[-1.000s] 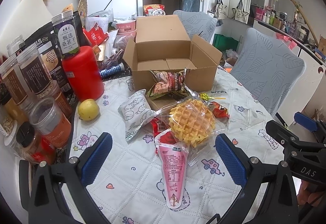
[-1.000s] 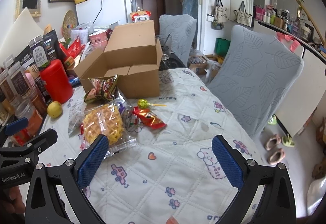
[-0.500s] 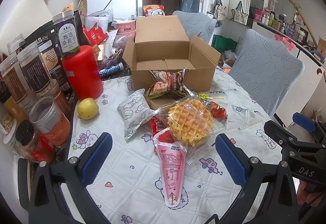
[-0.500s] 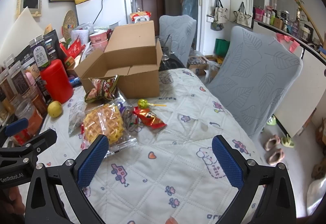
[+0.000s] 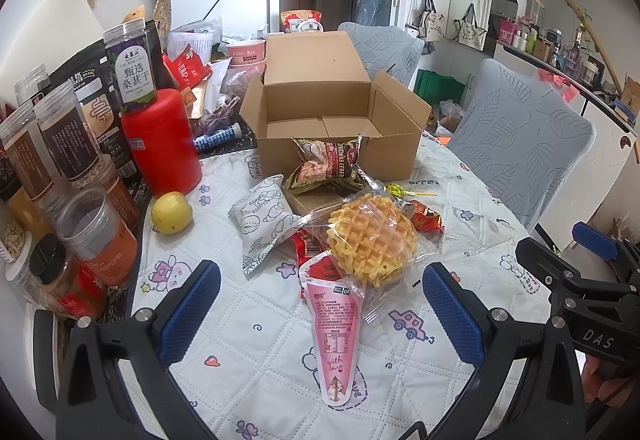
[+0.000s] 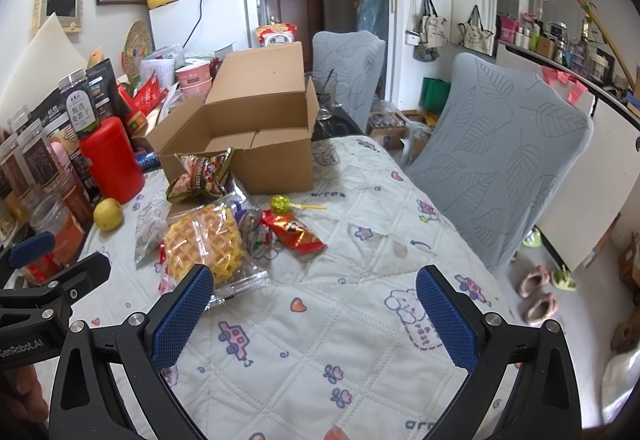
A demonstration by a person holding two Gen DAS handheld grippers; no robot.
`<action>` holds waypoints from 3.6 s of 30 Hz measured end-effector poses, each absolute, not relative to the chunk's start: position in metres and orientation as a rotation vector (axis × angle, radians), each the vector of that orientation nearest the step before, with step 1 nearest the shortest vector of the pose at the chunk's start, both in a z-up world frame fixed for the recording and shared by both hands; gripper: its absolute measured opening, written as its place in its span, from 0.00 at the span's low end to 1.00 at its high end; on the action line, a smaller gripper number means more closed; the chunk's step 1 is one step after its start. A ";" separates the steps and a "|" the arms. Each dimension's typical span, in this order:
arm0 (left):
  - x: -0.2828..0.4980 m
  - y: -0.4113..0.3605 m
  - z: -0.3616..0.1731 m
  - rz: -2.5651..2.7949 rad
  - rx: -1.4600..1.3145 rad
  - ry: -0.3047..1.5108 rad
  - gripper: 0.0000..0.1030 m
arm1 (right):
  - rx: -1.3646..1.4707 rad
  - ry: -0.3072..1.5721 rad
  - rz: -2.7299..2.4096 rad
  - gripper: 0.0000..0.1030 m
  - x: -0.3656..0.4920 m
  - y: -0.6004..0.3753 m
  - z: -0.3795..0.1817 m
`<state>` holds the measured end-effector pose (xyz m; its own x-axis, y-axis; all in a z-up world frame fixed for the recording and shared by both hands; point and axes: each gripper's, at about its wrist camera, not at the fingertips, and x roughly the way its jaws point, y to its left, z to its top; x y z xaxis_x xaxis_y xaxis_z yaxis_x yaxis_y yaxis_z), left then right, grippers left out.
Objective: Organize snacks
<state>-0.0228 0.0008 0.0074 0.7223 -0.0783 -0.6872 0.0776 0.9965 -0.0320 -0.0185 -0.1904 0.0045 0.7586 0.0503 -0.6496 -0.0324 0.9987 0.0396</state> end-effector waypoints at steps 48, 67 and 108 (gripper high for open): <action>-0.027 0.005 -0.063 -0.172 -0.080 0.900 0.99 | 0.109 0.815 0.174 1.00 -0.023 -0.195 -0.062; 0.024 0.001 -0.112 -0.157 -0.031 1.026 0.60 | 0.125 0.868 0.179 1.00 0.005 -0.196 -0.080; 0.008 0.041 -0.106 -0.139 -0.115 0.980 0.27 | -0.098 0.943 0.395 1.00 0.036 -0.107 -0.115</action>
<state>0.0080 0.0409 -0.1056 0.5492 -0.1686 -0.8185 0.0649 0.9851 -0.1594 0.0356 -0.1069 -0.1146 0.5215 0.2872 -0.8034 -0.3718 0.9241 0.0890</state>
